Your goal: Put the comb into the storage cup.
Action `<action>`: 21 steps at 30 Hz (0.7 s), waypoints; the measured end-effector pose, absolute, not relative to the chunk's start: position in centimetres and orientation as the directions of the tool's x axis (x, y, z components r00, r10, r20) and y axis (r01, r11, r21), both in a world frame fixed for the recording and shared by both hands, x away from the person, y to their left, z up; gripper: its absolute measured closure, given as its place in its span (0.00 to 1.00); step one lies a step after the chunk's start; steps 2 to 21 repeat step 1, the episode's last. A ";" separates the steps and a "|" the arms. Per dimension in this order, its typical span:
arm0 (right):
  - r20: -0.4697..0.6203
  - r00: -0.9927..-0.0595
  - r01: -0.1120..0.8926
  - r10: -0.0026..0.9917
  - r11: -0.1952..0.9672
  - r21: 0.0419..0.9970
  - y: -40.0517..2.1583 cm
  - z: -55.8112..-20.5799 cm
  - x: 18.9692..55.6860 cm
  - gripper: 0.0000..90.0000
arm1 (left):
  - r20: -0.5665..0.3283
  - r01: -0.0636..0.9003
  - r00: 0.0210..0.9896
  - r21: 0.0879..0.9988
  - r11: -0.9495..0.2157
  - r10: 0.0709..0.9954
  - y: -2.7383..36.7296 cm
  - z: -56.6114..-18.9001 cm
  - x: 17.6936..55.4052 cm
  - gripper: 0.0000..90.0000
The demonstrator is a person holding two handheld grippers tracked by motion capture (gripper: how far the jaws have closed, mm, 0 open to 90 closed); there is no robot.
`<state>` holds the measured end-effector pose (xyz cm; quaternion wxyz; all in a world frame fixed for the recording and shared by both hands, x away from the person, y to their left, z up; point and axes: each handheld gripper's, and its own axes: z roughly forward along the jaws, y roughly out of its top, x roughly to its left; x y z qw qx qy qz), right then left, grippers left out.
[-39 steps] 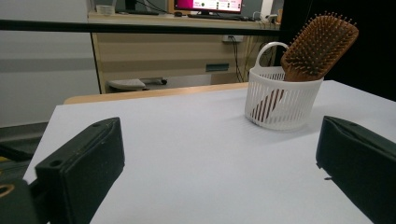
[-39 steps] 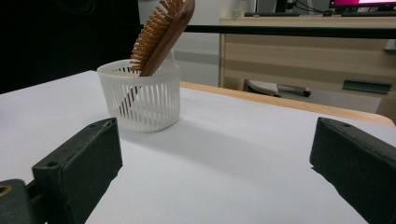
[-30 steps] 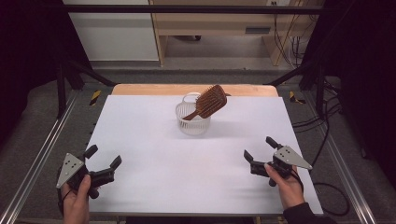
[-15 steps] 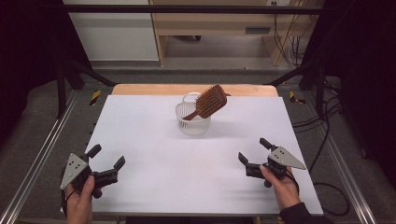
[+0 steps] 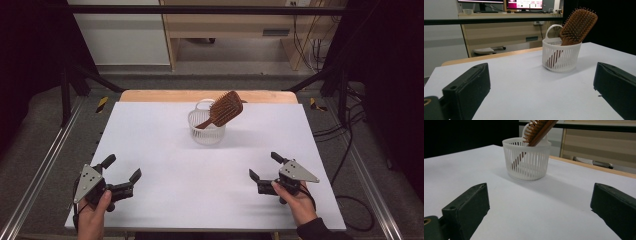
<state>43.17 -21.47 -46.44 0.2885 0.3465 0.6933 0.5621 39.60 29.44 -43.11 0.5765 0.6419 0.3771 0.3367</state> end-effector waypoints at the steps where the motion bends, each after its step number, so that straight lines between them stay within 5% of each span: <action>1: -0.009 -0.591 0.161 0.806 0.129 0.978 -21.5 -46.5 43.2 0.03 | -0.004 0.097 0.487 0.994 -0.049 0.873 29.5 -43.1 39.6 0.01; 21: -0.009 -0.591 0.161 0.806 0.129 0.978 -21.5 -46.5 43.2 0.03 | -0.004 0.097 0.487 0.994 -0.049 0.873 29.5 -43.1 39.6 0.01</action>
